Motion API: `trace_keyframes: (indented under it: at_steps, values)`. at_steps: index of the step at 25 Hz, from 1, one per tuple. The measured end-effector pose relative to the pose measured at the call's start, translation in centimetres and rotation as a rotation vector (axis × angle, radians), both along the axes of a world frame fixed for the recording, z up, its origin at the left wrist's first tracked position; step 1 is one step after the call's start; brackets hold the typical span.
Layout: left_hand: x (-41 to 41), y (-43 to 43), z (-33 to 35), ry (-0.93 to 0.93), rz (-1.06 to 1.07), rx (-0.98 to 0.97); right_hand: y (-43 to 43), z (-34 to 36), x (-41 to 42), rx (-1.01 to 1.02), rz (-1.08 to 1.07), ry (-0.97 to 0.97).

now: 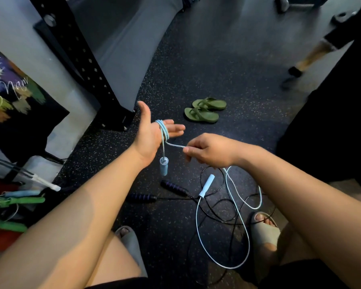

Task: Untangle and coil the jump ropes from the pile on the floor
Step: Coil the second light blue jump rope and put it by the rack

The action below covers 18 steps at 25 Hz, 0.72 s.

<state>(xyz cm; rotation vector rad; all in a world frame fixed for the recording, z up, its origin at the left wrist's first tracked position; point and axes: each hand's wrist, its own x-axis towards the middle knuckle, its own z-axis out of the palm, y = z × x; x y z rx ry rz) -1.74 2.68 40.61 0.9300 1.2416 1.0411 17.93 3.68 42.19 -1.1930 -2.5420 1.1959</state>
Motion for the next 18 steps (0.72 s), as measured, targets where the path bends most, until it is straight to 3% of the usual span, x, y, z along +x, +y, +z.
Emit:
trace_keyframes:
  at_steps: [5,9,13,18]
  values:
    - [1.1,-1.2,0.3,0.116,-0.455,-0.106,0.9,2.4,0.9,0.278,0.021,0.098]
    - [2.0,-2.2,1.7,0.045,-0.674,-0.153,2.2,2.2,2.1,0.119,-0.061,0.305]
    - [1.9,-2.3,2.6,-0.156,-0.651,-0.136,2.5,-1.2,1.8,-0.069,-0.193,0.516]
    - [1.6,-1.9,2.4,-0.381,-0.396,-0.06,0.7,-5.3,0.0,-0.245,-0.381,0.541]
